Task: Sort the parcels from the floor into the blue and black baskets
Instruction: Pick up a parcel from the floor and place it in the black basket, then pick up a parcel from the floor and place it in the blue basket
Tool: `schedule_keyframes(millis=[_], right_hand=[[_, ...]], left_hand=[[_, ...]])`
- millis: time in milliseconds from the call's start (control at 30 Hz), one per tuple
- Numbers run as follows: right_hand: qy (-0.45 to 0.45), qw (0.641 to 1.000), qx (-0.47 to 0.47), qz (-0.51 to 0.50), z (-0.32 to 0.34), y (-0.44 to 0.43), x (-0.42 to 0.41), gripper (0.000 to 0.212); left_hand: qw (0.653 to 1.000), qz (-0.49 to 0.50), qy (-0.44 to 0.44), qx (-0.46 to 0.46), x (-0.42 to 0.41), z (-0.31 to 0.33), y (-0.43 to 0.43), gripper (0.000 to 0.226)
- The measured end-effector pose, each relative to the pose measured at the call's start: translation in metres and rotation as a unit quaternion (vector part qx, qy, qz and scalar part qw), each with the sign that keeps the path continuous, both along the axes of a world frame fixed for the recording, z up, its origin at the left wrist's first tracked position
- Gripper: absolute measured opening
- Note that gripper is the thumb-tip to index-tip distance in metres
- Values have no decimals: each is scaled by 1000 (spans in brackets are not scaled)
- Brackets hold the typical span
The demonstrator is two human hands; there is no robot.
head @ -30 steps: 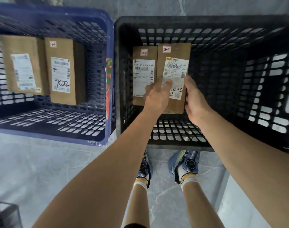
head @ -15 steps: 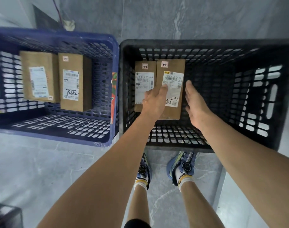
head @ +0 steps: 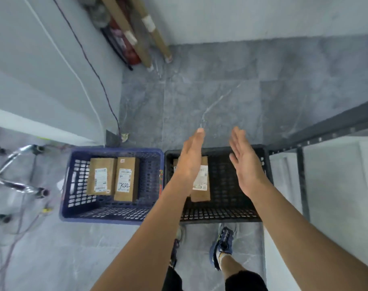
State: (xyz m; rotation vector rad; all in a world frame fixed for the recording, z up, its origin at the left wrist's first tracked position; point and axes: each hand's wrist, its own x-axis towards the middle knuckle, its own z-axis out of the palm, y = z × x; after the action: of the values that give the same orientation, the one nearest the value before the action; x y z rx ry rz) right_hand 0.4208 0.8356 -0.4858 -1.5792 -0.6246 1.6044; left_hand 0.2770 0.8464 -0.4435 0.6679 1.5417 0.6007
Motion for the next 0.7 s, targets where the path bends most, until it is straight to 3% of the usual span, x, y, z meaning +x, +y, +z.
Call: schedule_keyframes(millis=[67, 200, 400, 700], right_hand=[[-7, 999, 30, -22, 52, 5, 7, 62], [-31, 991, 92, -87, 149, 2, 15, 69], [-51, 968, 166, -183, 264, -37, 2, 67], [-102, 898, 229, -360, 387, -160, -5, 63]], left_hand=[[999, -17, -16, 25, 4, 49, 8, 100], [993, -51, -69, 78, 9, 134, 15, 75], [972, -145, -106, 151, 17, 239, 4, 62], [901, -337, -183, 203, 49, 351, -70, 48]])
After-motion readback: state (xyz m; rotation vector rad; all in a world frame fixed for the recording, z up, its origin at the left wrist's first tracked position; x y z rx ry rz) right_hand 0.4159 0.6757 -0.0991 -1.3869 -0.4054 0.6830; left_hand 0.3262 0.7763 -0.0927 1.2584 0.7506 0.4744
